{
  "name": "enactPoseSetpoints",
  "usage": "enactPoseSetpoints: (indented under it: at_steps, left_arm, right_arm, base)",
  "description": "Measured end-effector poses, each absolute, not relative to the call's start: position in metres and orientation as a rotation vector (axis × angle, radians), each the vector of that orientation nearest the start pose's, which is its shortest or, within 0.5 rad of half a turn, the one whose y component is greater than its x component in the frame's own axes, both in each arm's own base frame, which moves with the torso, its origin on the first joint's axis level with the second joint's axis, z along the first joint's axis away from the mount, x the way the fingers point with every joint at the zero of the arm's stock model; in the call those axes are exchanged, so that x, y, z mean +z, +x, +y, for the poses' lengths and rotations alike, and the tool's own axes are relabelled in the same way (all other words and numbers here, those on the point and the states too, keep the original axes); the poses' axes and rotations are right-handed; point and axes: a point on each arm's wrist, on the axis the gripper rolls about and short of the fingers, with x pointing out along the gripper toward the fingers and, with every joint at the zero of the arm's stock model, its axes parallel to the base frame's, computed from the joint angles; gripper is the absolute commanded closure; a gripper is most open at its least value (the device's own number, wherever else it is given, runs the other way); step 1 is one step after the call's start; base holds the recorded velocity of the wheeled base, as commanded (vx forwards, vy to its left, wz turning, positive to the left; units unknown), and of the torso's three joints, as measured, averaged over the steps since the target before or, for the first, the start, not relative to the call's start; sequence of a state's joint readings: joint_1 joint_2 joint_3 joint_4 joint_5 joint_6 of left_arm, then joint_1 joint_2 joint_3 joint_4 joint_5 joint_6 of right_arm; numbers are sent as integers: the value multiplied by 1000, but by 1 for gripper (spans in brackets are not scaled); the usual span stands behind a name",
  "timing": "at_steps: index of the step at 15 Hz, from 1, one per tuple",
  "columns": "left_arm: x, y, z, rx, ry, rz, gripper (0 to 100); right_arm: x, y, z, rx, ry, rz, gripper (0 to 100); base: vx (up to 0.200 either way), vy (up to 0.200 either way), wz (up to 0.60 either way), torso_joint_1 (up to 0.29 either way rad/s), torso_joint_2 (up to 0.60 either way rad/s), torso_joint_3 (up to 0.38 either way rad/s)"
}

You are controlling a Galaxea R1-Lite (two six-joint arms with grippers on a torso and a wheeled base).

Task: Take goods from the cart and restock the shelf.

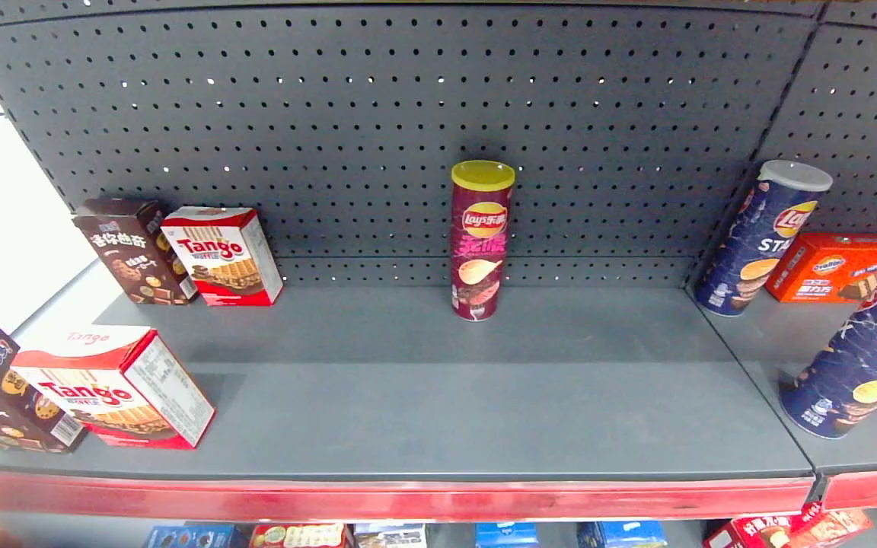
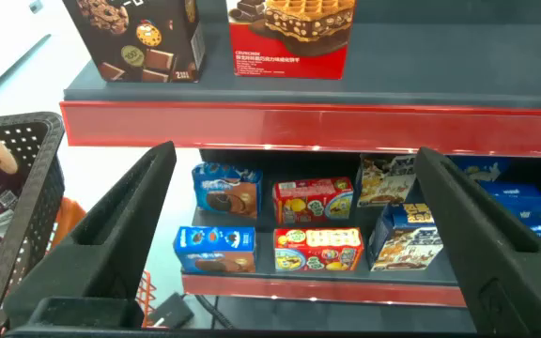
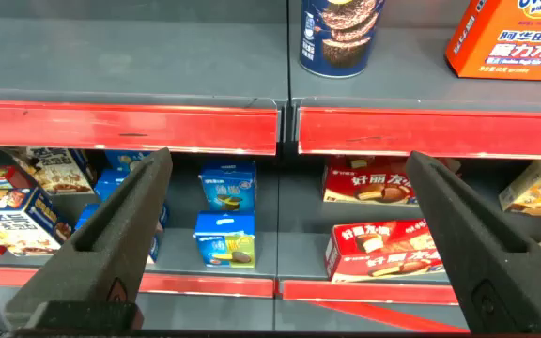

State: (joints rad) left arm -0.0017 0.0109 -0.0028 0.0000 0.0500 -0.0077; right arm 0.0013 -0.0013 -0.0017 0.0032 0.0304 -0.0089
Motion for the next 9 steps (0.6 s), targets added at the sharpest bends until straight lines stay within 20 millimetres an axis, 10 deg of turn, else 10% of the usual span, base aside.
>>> enactPoseSetpoints:
  at_steps: [9]
  left_arm:
    - [76, -22, 1, 48, -9, 8, 0]
  right_arm:
    - [76, -23, 1, 30, -9, 0, 0]
  base:
    - [0, 0, 600, 5, 0, 1]
